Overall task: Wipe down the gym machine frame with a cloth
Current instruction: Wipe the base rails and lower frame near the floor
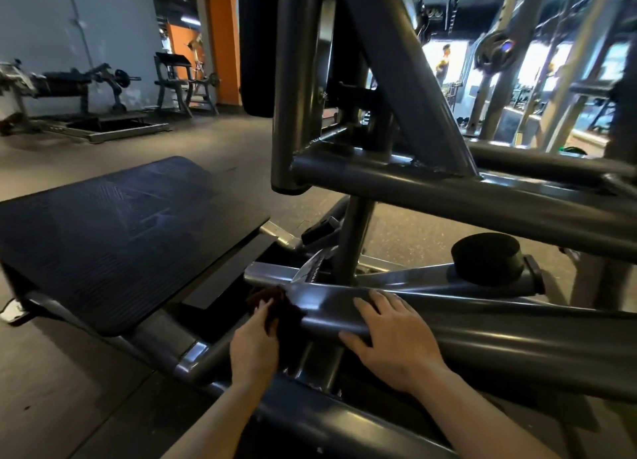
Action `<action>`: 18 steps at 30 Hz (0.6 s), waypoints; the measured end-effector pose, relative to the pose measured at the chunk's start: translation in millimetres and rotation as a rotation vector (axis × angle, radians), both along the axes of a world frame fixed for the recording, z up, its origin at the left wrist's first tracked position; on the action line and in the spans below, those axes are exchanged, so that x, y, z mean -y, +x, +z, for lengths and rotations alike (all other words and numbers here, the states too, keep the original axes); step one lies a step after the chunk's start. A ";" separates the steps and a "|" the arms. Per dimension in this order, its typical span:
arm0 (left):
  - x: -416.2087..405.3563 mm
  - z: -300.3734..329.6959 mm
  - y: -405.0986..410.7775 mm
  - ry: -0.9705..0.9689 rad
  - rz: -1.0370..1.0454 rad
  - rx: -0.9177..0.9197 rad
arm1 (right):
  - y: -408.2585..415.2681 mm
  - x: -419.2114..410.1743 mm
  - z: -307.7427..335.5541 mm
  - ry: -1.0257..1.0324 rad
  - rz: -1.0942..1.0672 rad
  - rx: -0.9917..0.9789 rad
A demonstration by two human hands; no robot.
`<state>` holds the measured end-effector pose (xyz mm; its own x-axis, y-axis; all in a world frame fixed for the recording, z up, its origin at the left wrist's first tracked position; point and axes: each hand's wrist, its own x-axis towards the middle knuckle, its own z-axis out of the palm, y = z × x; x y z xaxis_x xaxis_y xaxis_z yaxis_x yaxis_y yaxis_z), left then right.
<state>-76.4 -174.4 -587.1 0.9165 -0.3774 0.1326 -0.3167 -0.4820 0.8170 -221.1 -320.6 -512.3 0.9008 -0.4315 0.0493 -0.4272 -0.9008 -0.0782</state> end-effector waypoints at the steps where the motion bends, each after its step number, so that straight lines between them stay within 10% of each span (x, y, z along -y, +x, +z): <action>1: 4.2 9.1 -10.3 -0.007 -0.038 0.032 | 0.5 0.5 2.6 0.050 -0.009 0.009; 7: 54.3 91.0 -82.0 -0.481 -0.452 -0.231 | 0.3 -17.9 45.8 1.152 -0.071 0.676; 13: 100.9 171.1 -76.4 -0.517 -0.681 0.085 | -14.7 27.7 111.3 0.184 -0.072 1.238; 18: 155.7 186.2 -61.6 0.086 -0.449 0.649 | -4.8 88.5 121.0 -0.181 -0.212 0.593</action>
<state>-138.0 -330.1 -400.9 0.4236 -0.7258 0.5420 -0.8960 -0.2480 0.3682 -225.9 -409.1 -391.3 0.5945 -0.5353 0.6001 -0.5282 -0.8226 -0.2105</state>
